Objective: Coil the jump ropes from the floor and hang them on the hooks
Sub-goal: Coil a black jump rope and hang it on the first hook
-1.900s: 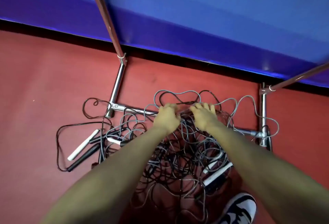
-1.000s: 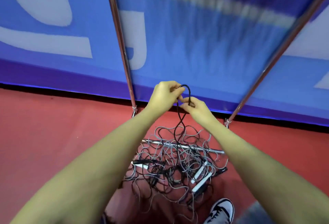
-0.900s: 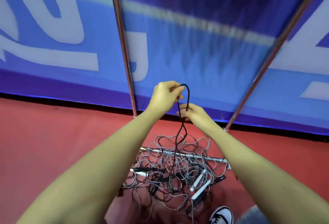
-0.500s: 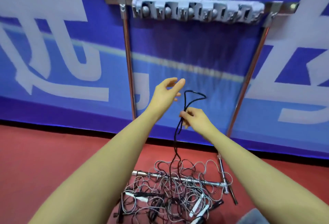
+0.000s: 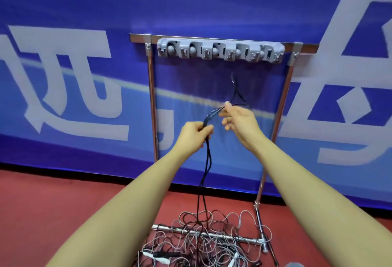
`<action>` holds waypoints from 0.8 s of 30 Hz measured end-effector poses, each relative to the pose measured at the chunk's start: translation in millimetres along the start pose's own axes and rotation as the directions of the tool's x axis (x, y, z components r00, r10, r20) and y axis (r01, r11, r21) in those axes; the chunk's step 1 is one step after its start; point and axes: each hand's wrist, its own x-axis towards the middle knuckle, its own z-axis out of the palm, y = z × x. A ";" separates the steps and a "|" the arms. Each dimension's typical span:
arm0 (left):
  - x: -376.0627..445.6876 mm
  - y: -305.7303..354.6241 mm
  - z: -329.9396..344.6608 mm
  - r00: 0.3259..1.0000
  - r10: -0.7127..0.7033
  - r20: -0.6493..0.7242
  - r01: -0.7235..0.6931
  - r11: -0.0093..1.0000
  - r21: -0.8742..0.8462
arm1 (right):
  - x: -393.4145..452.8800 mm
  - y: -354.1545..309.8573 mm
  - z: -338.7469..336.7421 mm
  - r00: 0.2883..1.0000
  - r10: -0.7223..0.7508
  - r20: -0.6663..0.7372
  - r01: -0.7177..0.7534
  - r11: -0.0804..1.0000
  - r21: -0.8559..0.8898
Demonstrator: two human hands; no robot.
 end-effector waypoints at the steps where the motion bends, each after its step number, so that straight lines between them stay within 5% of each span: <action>1: 3.3 4.6 -3.2 0.998 0.007 -0.056 -0.009 1.000 -0.021 | -1.3 2.1 -5.3 0.999 0.027 0.041 -0.024 0.996 -0.086; 7: 19.6 40.8 -24.0 0.990 0.081 -0.117 -0.083 0.996 -0.014 | -31.8 34.7 2.1 0.870 0.250 0.424 -0.063 0.911 -0.408; 14: 12.0 47.8 -42.4 0.989 -0.107 -0.103 0.083 0.973 -0.214 | -22.0 18.1 31.7 0.979 0.035 0.201 0.034 0.943 -0.330; 21: -22.6 -0.6 -34.2 0.970 -0.072 0.232 0.030 0.983 0.180 | 3.4 -6.3 34.2 0.996 -0.020 0.087 0.022 1.000 -0.022; 24: -16.3 -2.2 -28.4 0.995 -0.003 0.104 -0.012 0.989 0.146 | 4.6 -16.4 33.6 0.997 -0.021 0.071 0.012 0.992 0.122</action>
